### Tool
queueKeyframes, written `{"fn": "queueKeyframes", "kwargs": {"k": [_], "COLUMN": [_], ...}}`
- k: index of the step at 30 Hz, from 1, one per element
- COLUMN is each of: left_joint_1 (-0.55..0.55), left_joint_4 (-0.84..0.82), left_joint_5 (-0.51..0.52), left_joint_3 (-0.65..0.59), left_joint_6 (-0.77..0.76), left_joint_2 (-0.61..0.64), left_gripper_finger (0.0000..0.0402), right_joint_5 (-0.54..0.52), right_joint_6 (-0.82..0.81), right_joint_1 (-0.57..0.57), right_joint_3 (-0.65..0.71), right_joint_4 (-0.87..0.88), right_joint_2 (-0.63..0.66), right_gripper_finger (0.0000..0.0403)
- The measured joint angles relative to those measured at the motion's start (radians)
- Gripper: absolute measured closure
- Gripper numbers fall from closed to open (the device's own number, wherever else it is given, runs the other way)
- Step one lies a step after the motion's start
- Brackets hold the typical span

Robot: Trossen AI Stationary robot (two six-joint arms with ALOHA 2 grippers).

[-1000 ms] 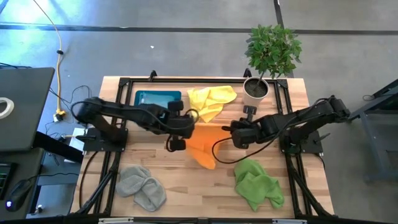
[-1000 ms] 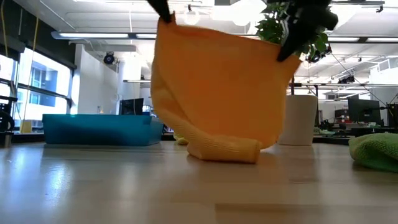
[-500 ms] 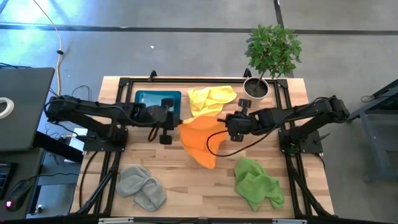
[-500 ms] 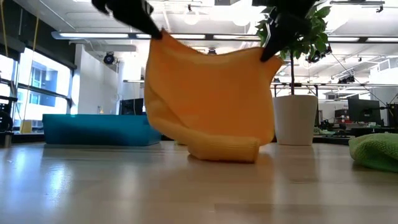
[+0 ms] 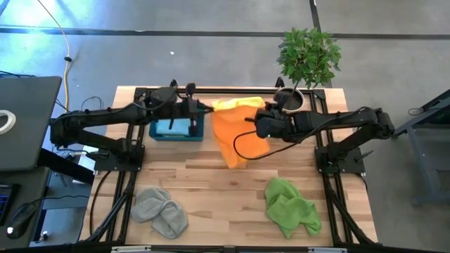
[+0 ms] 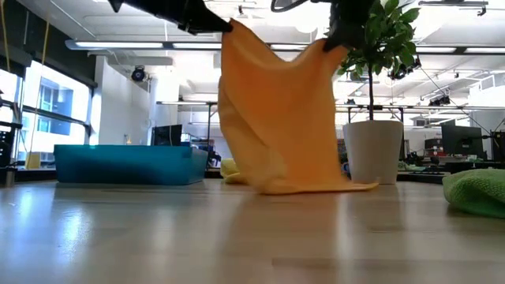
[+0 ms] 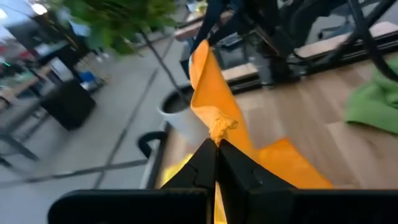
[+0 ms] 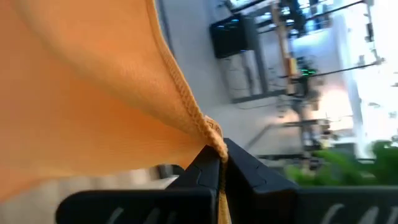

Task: Fold microfiber towels
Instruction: Fold the orange microfiber cloth

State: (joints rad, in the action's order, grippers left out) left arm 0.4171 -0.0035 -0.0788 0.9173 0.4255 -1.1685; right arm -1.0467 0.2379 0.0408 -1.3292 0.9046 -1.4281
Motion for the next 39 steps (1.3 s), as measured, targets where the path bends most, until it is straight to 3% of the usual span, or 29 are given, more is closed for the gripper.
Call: {"fn": "queueKeyframes", "kwargs": {"k": [9, 16, 19, 22, 25, 29, 35, 39], "left_joint_1": [0.062, 0.068, 0.081, 0.082, 0.051, -0.020, -0.080, -0.045], "left_joint_4": [0.024, 0.306, 0.348, 0.283, 0.114, -0.052, 0.112, 0.175], "left_joint_5": [-0.004, 0.011, 0.016, 0.016, -0.003, -0.002, 0.171, 0.192], "left_joint_3": [0.000, 0.000, 0.001, 0.001, 0.001, 0.000, 0.000, 0.000], "left_joint_6": [0.183, 0.316, 0.371, 0.335, 0.277, 0.281, 0.477, 0.524], "left_joint_2": [0.034, 0.037, 0.037, 0.037, 0.037, 0.036, 0.036, 0.036], "left_gripper_finger": [0.0401, 0.0401, 0.0401, 0.0401, 0.0401, 0.0402, 0.0402, 0.0402], "right_joint_5": [-0.061, -0.243, -0.268, -0.271, -0.271, -0.264, -0.273, -0.265], "right_joint_6": [0.157, 0.400, 0.477, 0.470, 0.394, 0.339, 0.368, 0.373], "right_joint_1": [-0.043, -0.065, -0.082, -0.089, -0.071, -0.007, 0.002, -0.055], "right_joint_3": [-0.078, -0.084, -0.084, -0.084, -0.084, -0.082, -0.081, -0.081], "right_joint_4": [-0.001, -0.086, -0.142, -0.170, -0.161, -0.072, -0.063, -0.072], "right_joint_2": [0.000, 0.000, 0.000, 0.000, 0.000, 0.000, 0.000, 0.000], "right_gripper_finger": [0.0403, 0.0403, 0.0403, 0.0403, 0.0403, 0.0403, 0.0403, 0.0403]}}
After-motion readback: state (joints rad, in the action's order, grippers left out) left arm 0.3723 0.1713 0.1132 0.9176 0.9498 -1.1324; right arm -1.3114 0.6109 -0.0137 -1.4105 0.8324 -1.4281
